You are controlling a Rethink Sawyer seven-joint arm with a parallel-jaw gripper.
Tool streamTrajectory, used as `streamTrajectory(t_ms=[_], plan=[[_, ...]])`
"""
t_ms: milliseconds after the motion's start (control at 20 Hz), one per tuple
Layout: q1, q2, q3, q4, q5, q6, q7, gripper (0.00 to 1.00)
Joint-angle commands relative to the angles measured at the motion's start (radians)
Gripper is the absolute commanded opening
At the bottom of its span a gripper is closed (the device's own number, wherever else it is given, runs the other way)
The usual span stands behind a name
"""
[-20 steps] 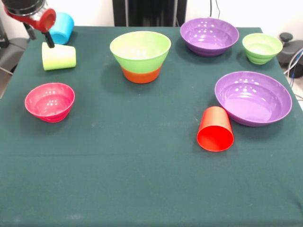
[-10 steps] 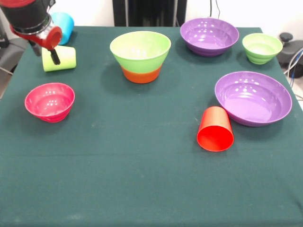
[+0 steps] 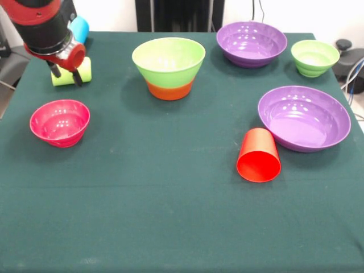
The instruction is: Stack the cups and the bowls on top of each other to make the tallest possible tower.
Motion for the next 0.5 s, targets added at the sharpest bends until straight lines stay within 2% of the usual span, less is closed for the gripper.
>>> streamTrajectory(t_ms=[50,300,500], plan=[[0.078,0.027,0.02,0.031,0.018,-0.118,0.016,1.0],[0.092,0.019,0.023,0.045,0.053,-0.163,0.059,1.0],[0.098,0.016,0.011,0.055,0.073,-0.187,0.053,1.0]])
